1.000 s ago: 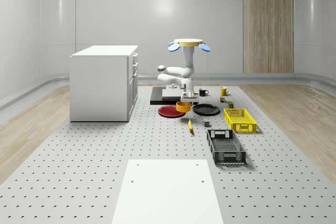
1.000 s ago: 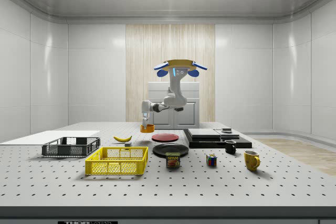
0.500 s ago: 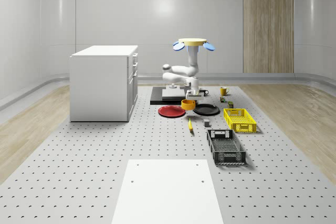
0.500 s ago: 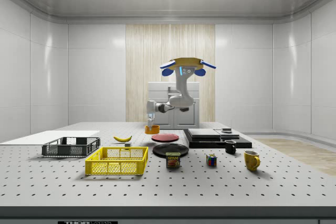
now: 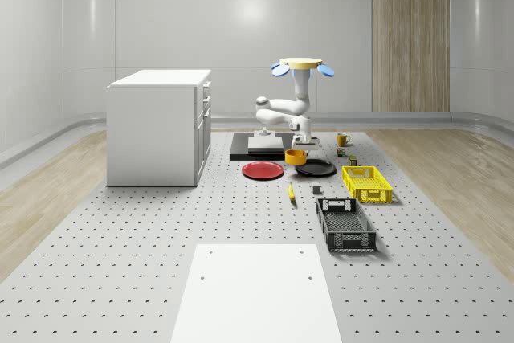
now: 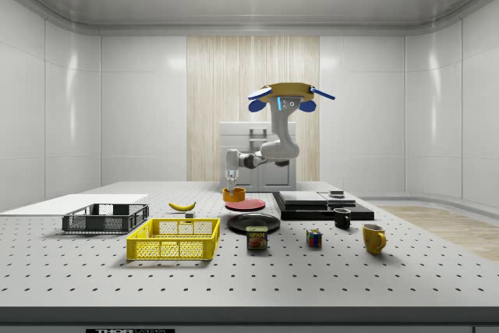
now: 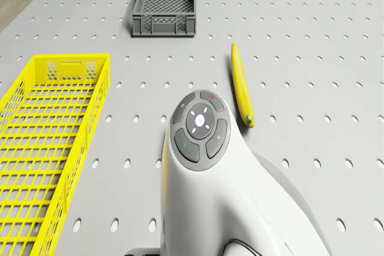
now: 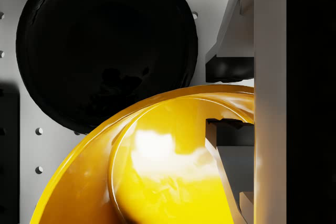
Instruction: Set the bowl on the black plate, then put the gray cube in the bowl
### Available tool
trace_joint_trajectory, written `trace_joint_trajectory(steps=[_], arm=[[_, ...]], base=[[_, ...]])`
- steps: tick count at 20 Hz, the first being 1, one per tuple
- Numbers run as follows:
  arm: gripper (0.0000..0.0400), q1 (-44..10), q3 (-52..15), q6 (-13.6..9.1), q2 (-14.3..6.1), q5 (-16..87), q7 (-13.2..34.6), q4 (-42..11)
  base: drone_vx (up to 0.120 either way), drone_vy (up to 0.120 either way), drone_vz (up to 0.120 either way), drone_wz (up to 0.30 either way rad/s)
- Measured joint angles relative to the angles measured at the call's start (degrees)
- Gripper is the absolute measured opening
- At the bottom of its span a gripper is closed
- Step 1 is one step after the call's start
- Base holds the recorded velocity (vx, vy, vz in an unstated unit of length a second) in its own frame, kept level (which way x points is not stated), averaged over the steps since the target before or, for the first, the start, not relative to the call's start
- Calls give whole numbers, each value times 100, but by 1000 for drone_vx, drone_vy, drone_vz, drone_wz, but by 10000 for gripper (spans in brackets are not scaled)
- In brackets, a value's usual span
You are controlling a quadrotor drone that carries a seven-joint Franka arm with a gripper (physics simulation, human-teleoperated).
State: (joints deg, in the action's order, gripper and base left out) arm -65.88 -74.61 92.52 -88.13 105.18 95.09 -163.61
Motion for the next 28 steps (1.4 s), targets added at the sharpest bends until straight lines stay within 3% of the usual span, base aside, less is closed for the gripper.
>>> trace_joint_trajectory(steps=[13, 21, 28], arm=[[100, -6, -3, 19, -20, -8, 4, 1], [100, -9, -4, 28, -30, -12, 7, 2], [100, -15, 19, 45, -39, 7, 8, 8]], base=[[-120, 120, 0, 0], [-5, 120, -85, 0], [0, 86, 0, 0]])
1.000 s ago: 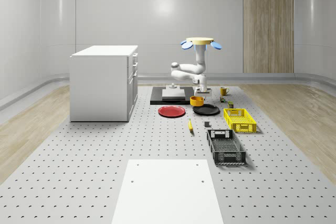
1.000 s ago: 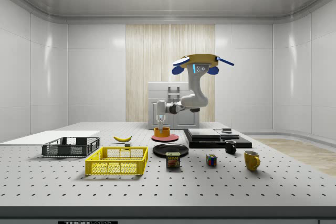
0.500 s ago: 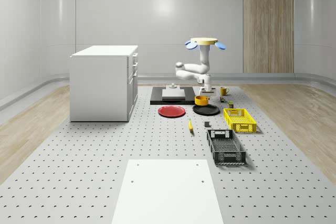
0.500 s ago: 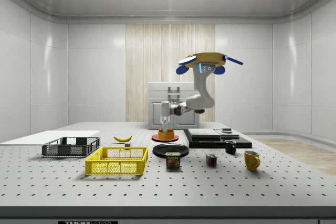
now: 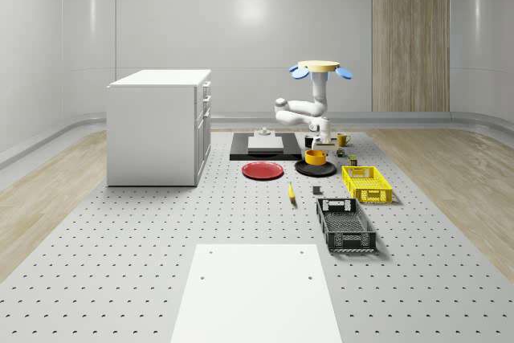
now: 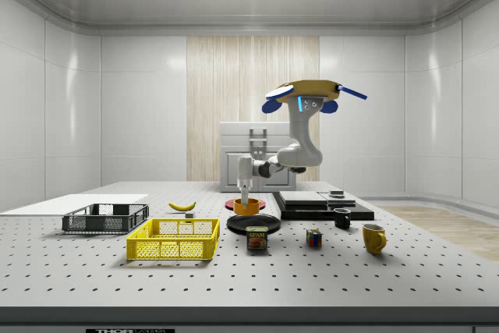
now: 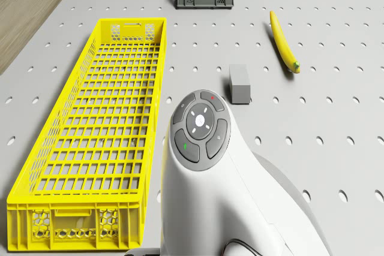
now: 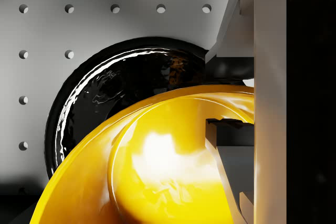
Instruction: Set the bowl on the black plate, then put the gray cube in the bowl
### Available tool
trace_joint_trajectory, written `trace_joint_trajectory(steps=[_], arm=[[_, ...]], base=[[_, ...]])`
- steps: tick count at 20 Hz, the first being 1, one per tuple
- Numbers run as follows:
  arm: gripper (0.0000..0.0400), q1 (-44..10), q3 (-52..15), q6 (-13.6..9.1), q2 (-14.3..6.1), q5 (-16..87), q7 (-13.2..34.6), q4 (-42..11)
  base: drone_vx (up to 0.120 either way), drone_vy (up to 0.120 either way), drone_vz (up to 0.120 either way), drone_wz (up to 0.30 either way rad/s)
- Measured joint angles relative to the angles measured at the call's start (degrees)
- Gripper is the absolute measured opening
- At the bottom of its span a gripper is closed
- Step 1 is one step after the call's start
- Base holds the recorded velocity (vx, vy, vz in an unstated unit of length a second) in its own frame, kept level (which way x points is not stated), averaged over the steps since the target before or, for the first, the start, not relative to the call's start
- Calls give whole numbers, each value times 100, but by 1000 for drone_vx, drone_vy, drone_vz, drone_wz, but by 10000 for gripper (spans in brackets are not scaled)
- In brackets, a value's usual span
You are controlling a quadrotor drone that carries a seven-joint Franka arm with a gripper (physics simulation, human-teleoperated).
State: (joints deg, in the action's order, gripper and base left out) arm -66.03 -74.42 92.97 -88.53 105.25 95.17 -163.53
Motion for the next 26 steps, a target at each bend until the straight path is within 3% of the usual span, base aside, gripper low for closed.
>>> trace_joint_trajectory(steps=[16, 26], arm=[[100, 447, 867, 243, -129, 830, -110, -279], [100, 214, 1240, 196, 20, 1225, 127, -237]], base=[[0, 0, 0, 0], [0, 0, 0, 0]])
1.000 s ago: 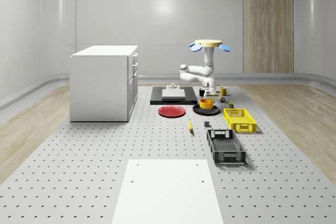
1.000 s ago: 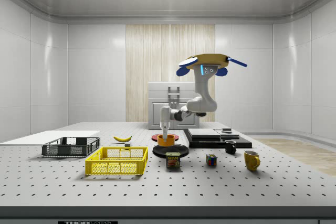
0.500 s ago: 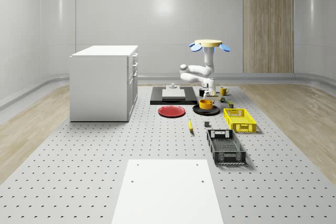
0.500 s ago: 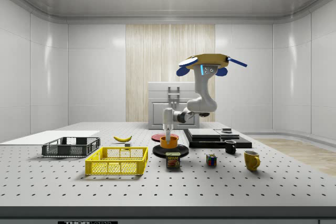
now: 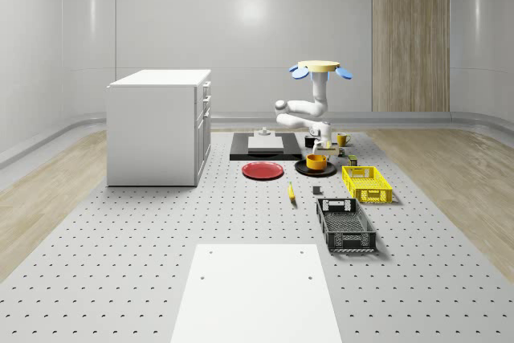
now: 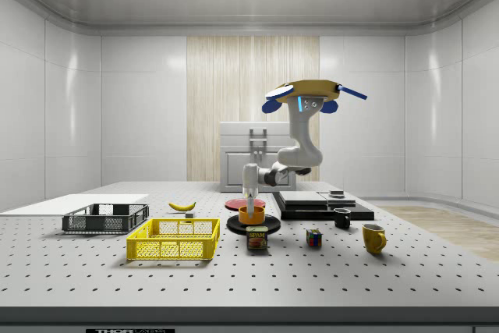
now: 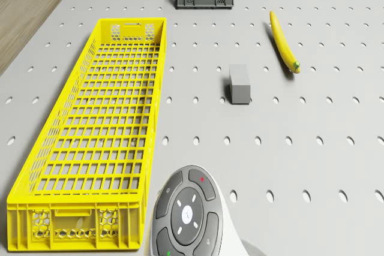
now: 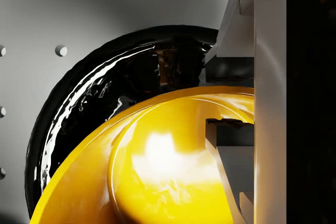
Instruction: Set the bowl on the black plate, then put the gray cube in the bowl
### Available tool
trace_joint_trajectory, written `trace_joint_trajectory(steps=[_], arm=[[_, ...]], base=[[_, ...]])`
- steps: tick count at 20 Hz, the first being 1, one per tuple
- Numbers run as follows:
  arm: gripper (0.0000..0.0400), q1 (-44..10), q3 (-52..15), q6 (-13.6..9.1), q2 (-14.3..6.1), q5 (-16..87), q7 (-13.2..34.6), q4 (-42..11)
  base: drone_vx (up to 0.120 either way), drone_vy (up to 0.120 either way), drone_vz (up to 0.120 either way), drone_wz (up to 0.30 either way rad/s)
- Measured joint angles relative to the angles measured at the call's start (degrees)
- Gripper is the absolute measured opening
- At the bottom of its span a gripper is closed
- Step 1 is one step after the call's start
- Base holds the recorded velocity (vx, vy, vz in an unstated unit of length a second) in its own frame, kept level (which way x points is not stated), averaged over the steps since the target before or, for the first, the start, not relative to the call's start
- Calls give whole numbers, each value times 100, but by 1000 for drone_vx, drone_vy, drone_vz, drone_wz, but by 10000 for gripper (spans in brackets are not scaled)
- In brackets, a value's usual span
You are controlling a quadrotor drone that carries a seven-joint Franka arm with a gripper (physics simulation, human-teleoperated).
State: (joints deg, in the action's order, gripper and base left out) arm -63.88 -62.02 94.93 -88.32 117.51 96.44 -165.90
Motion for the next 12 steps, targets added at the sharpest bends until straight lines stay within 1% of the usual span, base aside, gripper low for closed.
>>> trace_joint_trajectory(steps=[1, 2, 3, 5, 6, 7, 9, 12], arm=[[146, -13, 19, -9, 15, 21, 13, 3], [202, -23, 34, -18, 28, 39, 23, 6], [246, -26, 33, -33, 41, 42, 29, 2], [306, -19, 3, -71, 65, 19, 36, -17], [327, -16, -7, -87, 75, 11, 38, -24], [343, -12, -16, -101, 85, 6, 39, -30], [366, -4, -26, -125, 104, 0, 38, -39], [384, 7, -33, -156, 129, -1, 33, -47]], base=[[0, 0, 0, 0], [0, 0, 0, 0], [0, 0, 0, 0], [0, 0, 120, 0], [0, 0, 120, 0], [120, -120, 120, 0], [120, -120, 20, 0], [120, -120, 0, 0]])
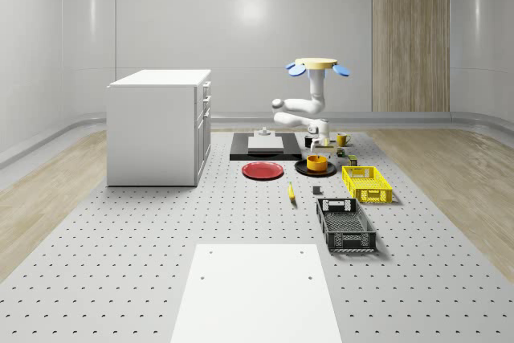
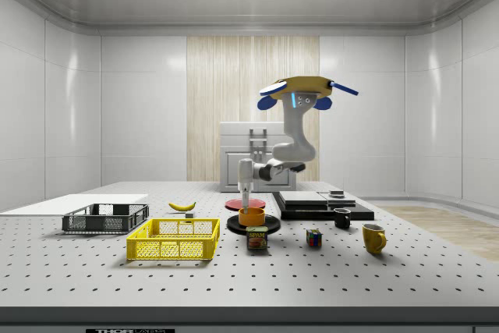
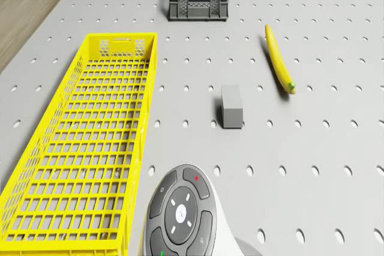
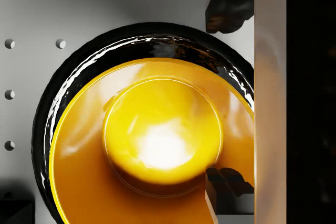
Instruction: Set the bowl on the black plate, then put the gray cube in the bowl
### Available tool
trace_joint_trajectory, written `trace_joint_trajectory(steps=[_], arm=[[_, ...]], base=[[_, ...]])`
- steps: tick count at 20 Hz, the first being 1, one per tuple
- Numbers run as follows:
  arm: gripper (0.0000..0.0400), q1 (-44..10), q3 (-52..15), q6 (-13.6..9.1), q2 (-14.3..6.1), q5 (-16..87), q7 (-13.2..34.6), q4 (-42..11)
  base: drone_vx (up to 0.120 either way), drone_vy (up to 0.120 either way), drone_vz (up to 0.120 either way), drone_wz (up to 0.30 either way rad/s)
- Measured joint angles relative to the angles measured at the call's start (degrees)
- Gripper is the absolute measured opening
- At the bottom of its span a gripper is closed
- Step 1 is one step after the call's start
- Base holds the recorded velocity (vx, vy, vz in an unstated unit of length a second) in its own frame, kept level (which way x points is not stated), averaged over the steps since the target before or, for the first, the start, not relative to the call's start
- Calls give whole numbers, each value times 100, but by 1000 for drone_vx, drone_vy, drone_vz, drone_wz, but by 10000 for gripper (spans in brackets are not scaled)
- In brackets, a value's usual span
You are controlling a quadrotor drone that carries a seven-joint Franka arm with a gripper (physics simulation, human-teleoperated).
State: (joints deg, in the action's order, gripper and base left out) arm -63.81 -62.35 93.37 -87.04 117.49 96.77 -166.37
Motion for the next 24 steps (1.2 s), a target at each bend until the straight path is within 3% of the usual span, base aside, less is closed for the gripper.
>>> trace_joint_trajectory(steps=[8, 18, 24], arm=[[398, 30, 5, -61, 58, 17, -20, -10], [400, 65, 20, -121, 120, 45, -46, -17], [400, 83, 30, -153, 152, 61, -60, -21]], base=[[120, -120, 0, 0], [120, -4, -104, 0], [120, -80, 0, 0]])
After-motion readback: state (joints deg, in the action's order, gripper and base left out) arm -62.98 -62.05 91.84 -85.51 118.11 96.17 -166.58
